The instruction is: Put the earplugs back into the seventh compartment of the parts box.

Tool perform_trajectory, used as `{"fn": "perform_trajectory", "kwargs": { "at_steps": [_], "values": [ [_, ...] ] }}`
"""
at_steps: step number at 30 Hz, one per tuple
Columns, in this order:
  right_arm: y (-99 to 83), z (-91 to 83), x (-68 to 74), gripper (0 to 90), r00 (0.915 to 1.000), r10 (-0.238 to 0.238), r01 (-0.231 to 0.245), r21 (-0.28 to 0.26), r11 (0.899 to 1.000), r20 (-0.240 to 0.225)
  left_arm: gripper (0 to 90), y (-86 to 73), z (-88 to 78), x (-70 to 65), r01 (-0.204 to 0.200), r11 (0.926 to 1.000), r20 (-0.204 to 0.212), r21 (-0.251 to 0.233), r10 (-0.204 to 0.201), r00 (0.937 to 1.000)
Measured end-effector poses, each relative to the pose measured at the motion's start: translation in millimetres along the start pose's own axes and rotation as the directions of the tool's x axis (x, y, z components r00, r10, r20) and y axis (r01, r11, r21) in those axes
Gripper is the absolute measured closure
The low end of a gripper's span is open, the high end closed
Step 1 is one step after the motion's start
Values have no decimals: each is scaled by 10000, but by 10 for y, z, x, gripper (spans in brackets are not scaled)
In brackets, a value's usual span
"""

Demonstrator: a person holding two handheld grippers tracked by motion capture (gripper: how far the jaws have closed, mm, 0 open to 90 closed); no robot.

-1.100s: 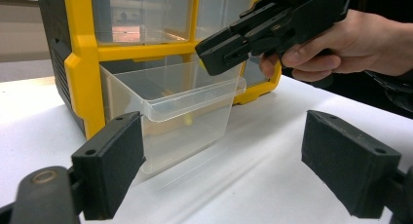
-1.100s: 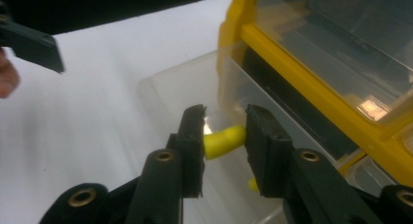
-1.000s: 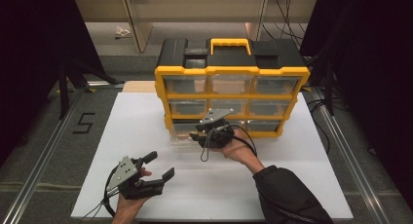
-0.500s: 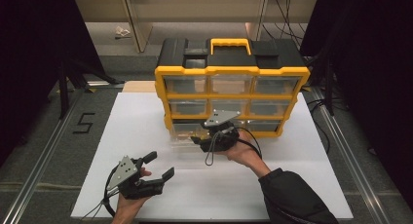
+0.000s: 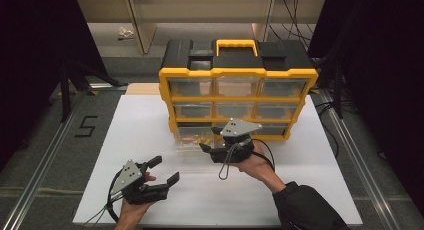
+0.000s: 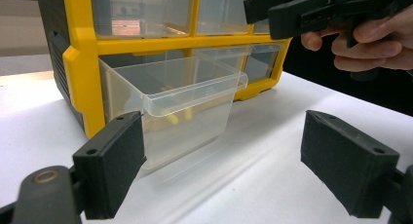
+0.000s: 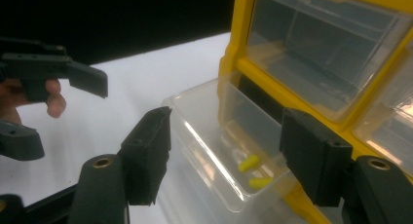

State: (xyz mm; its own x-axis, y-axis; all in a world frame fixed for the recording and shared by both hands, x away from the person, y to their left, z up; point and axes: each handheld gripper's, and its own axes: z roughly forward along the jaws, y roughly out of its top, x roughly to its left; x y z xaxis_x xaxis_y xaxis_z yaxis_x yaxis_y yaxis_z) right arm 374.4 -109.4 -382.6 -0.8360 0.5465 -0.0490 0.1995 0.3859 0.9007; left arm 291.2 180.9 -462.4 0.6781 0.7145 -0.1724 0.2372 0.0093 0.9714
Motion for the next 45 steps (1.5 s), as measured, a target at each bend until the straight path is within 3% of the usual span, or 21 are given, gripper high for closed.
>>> {"fn": "perform_trajectory", "kwargs": {
  "at_steps": [12,24,37,45],
  "values": [
    [-126,-149,78,351,9999,168,-168,-584,9982,-3,156,3,-6,-12,-36,9999,258,-146,40,9997],
    [-226,-346,44,344,9984,544,-527,-1056,9930,136,155,8,-12,-15,5,9998,370,-205,2,9993],
    [-340,-364,30,319,9964,801,-764,-1142,9905,279,154,9,-5,-31,-46,9998,464,-204,56,9989],
    [-441,-389,30,313,9942,1019,-958,-1475,9844,343,153,11,-6,-29,-29,9998,501,-201,39,9987]
  ]
}}
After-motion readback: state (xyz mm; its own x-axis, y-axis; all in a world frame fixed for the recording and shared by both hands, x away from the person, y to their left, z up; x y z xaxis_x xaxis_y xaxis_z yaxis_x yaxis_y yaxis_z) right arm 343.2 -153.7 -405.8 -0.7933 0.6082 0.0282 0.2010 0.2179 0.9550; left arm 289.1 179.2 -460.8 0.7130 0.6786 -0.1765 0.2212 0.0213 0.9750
